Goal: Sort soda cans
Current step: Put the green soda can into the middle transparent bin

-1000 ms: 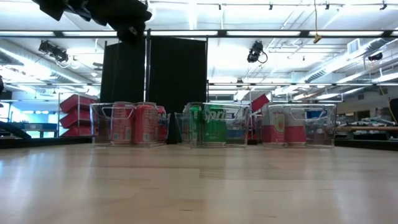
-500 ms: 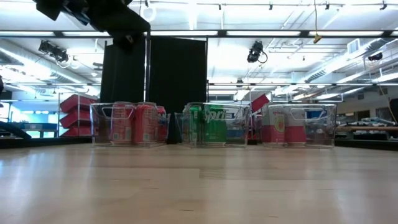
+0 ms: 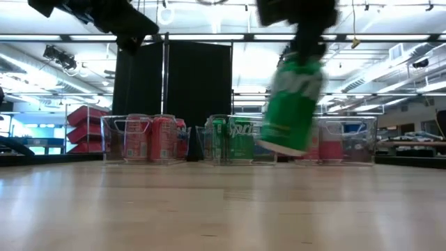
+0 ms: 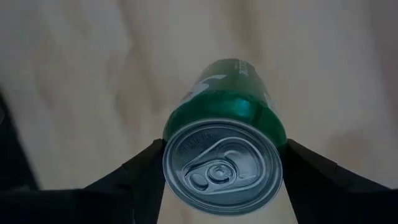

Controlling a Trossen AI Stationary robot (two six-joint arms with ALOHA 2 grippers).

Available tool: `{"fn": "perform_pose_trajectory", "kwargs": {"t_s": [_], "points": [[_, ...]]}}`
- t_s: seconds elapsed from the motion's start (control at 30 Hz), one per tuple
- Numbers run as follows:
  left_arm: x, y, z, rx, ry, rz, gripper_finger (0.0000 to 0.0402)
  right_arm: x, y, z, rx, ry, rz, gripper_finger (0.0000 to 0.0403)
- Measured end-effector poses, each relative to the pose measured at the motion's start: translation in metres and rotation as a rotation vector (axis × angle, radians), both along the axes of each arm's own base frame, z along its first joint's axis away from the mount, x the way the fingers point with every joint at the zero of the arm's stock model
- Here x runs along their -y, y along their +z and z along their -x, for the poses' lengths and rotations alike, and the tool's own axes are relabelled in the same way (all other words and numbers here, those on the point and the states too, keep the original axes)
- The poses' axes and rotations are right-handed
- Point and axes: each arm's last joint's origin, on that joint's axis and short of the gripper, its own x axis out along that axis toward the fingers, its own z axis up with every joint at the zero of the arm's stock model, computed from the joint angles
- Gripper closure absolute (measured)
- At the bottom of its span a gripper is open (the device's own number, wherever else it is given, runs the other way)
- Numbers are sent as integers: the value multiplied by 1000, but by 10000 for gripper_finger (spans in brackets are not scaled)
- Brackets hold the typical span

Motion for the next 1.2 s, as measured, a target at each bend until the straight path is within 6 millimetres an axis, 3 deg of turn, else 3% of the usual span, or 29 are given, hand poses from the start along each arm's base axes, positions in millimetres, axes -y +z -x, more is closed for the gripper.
{"fn": "perform_pose_trajectory", "kwargs": {"t_s": [0.17,0.47,0.6,1.0,1.2], "points": [[-3,-12,7,12,4,-7,401,49,15,-18,128,-19,34,144],[-3,-25,12,62,3,16,401,120,81,-29,370,-122,143,144],[-3,-26,12,59,18,10,401,151,95,-38,404,-141,193,144],[-18,-29,13,25,111,-23,401,228,64,-82,158,-117,169,144],[-26,-29,13,18,147,-43,401,266,35,-82,107,-149,157,144]]}}
